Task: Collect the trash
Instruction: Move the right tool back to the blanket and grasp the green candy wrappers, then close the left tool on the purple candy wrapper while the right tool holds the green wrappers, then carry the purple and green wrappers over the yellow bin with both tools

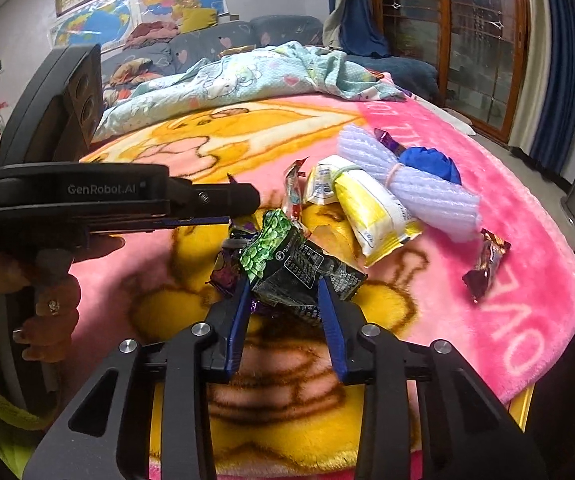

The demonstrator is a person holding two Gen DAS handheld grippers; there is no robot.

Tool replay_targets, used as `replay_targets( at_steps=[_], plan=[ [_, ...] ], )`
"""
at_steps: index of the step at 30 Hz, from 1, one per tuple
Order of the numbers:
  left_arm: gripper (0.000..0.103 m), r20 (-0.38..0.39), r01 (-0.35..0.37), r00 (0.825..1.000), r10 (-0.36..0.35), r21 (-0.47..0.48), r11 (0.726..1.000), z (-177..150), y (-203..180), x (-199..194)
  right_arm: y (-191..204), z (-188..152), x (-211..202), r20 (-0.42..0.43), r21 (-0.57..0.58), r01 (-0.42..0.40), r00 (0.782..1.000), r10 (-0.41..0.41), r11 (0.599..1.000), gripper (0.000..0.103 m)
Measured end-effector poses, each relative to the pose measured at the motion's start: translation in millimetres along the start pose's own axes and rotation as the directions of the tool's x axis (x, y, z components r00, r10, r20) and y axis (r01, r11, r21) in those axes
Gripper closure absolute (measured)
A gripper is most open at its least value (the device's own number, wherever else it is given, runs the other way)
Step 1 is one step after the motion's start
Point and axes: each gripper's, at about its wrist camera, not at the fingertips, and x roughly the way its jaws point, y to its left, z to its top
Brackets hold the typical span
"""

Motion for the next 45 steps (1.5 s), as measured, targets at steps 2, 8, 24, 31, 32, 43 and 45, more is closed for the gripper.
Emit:
replay_targets(
  at_steps=[2,8,24,31,32,43,45],
  plan=[
    [0.085,-0.002,0.001,1.000,-0.001,0.005,1.000,0.0,-1.0,0.4,-2.0,-0.3,-2.8,0.005,0.011,0.001,1.000,-0.001,1.000,0.073],
    [0.086,0.008,0.002,1.000,-0.002,0.027,1.000,-3.0,-7.9,-6.4,-7.7,0.5,-12.7,0.022,0.045,-0.009,1.000,0.008,0.999,0.074],
    [0.086,0.091,0.001,0.996,-0.012,0.119,0.993,3.9,-44.3,-30.4,-22.2,9.0,-46.5,0.094,0.080,-0.006,0.996,-0.001,0.997,0.078],
    [0.086,0.107,0.006,0.994,-0.025,0.175,0.984,3.7,-69.3,-31.1,-41.3,12.0,-64.3,0.124,0.118,0.015,0.992,-0.030,0.993,0.079],
    [0.086,0.107,0.007,0.994,-0.027,0.184,0.983,3.5,-73.6,-30.1,-43.7,12.0,-66.4,0.126,0.122,0.018,0.991,-0.034,0.992,0.079],
    [0.086,0.101,0.018,0.994,-0.045,0.250,0.968,1.3,-104.4,-20.2,-71.4,15.9,-91.3,0.175,0.178,0.048,0.981,-0.079,0.983,0.080],
    [0.086,0.098,0.020,0.994,-0.048,0.261,0.965,0.0,-109.3,-18.7,-76.3,16.6,-95.6,0.183,0.185,0.053,0.979,-0.088,0.981,0.102]
  ],
)
